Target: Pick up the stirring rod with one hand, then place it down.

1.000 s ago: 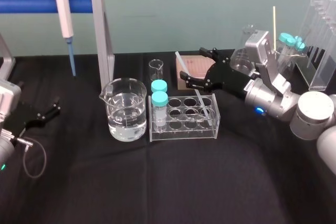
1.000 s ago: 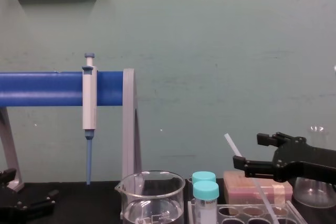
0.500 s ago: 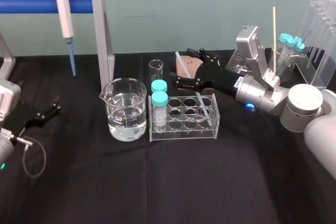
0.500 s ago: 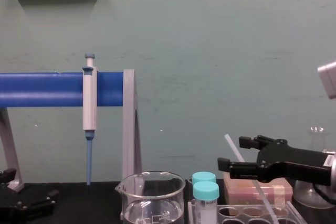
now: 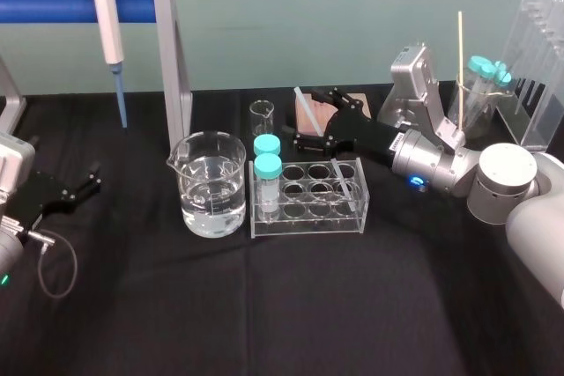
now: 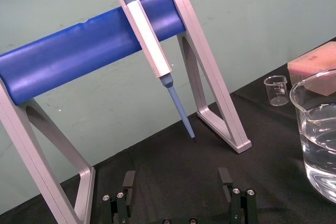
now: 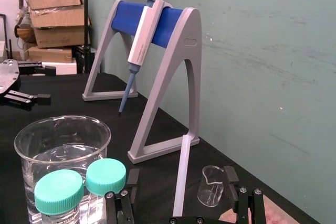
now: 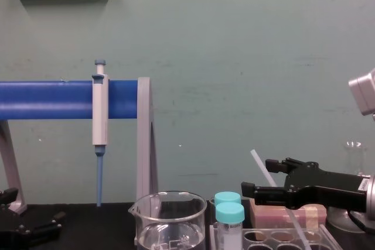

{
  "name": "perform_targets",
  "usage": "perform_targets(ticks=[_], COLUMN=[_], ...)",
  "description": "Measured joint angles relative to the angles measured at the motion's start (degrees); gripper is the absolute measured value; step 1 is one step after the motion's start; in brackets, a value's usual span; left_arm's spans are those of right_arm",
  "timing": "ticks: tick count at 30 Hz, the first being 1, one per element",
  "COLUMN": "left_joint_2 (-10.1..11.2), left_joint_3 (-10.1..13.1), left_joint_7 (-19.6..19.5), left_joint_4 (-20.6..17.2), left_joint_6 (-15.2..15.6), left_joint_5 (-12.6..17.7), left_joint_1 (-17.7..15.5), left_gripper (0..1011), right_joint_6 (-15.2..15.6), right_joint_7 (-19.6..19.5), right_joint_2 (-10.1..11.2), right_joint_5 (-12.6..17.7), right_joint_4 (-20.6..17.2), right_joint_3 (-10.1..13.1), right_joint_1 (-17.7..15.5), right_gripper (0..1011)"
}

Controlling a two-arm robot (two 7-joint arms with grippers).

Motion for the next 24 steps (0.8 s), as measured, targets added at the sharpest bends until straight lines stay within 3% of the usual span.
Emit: perform_targets(ticks=[24], left_joint_2=[0.00], left_joint_3=[0.00], left_joint_7=[0.00], left_joint_4=[0.00], left_joint_6=[0.00], left_joint_5=[0.00], left_joint_1=[0.00], left_gripper=[1000], right_joint_6=[-0.28], right_joint_7=[0.06], right_joint_2=[0.09], right_joint_5=[0.17], right_joint_4=[-0.16], right_joint_3=[-0.21], right_joint_1=[-0.03], right_gripper=[980])
